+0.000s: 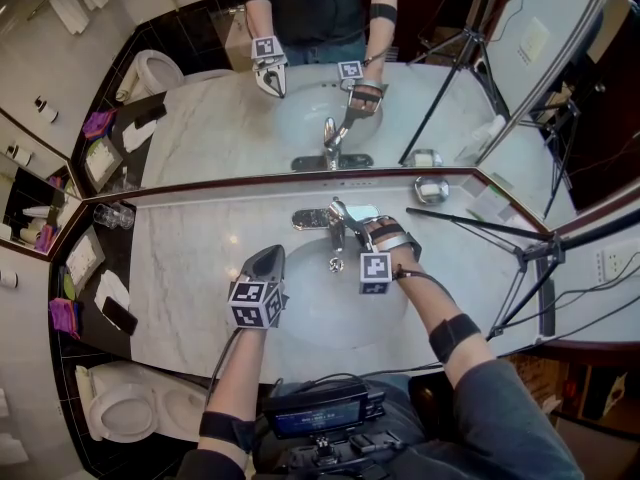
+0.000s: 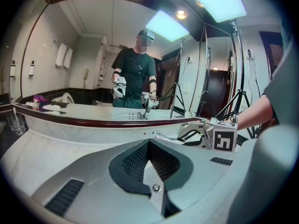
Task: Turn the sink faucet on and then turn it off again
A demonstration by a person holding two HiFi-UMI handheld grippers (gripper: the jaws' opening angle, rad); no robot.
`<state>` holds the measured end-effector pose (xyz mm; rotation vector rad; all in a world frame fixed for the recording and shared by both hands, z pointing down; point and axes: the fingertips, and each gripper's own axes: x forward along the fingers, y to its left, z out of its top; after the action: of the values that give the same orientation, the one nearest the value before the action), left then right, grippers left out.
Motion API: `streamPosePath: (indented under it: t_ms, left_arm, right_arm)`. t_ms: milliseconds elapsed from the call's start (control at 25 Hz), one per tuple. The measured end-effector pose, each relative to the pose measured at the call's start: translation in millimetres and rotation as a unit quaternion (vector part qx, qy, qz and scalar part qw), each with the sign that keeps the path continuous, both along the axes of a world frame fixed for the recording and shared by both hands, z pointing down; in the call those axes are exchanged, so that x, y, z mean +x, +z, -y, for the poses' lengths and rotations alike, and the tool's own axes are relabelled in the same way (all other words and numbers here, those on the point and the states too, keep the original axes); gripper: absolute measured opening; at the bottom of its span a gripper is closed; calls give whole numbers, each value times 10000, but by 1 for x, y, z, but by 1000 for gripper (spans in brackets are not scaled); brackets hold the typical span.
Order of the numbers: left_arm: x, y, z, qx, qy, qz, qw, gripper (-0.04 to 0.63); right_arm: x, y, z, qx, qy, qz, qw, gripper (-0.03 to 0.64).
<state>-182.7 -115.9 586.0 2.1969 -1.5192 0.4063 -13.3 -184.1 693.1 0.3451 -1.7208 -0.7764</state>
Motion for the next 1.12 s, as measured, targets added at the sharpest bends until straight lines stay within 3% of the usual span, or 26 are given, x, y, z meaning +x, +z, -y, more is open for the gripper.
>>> streamPosePath:
  t_ms: [600,920,1120]
  left_arm:
    - [-3,0,-8,6,-43,38,10000,0]
    - [-5,-4,-15,49,-31,61,10000,0]
    - [-1,-7,-17,96,28,14,9999,0]
  right_arm:
    - [2,-1,-2,66,178,70,9998,120]
    - [6,-20,-16,-251,818,814,9930,124]
    - [20,-45,-24,-490,1595,1636,9723,118]
